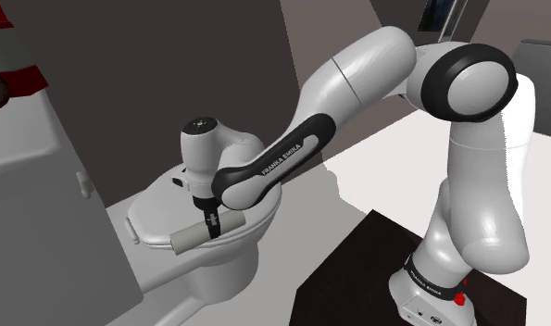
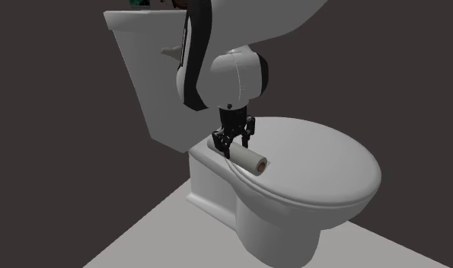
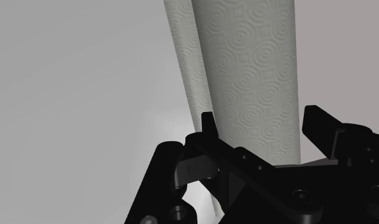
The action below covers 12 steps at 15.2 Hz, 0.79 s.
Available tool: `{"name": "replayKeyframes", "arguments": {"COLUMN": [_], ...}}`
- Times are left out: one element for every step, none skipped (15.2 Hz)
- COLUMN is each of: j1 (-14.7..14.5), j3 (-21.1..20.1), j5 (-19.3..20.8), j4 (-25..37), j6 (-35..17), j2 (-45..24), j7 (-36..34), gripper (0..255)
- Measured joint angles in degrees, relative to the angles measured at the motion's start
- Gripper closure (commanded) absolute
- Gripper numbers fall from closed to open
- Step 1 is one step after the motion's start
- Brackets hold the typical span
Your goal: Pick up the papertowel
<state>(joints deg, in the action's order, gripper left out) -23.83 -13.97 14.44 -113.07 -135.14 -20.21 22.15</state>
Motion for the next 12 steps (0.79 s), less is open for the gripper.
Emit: {"name": "replayKeyframes", "arguments": {"j1": [0.0, 0.03, 0.07, 0.14, 0.2, 0.26, 0.26, 0.35, 0.36, 0.44, 0.58, 0.62], "j3": [0.0, 0.0, -0.05, -0.13, -0.22, -0.35, -0.45, -0.52, -0.6, -0.7, -0.76, -0.85], "j5": [0.0, -0.02, -0.15, -0.35, -0.56, -0.82, -1.01, -1.25, -1.43, -1.7, -1.96, -2.21], "j4": [-0.04, -0.12, -0.08, -0.02, 0.1, 0.17, 0.48, 0.79, 1.18, 1.29, 1.3, 1.57], "j6": [-0.02, -0.06, 0.23, 0.67, 1.19, 1.8, 2.41, 3.06, 3.71, 4.36, 4.89, 5.6], "j2": [0.03, 0.07, 0.24, 0.59, 1.0, 1.55, 1.86, 2.23, 2.51, 3.08, 3.64, 4.12], "j7": [0.0, 0.03, 0.12, 0.29, 0.47, 0.65, 0.76, 1.03, 1.18, 1.41, 1.71, 1.88], "gripper": [255, 255, 255, 255, 255, 255, 255, 255, 255, 255, 255, 255]}}
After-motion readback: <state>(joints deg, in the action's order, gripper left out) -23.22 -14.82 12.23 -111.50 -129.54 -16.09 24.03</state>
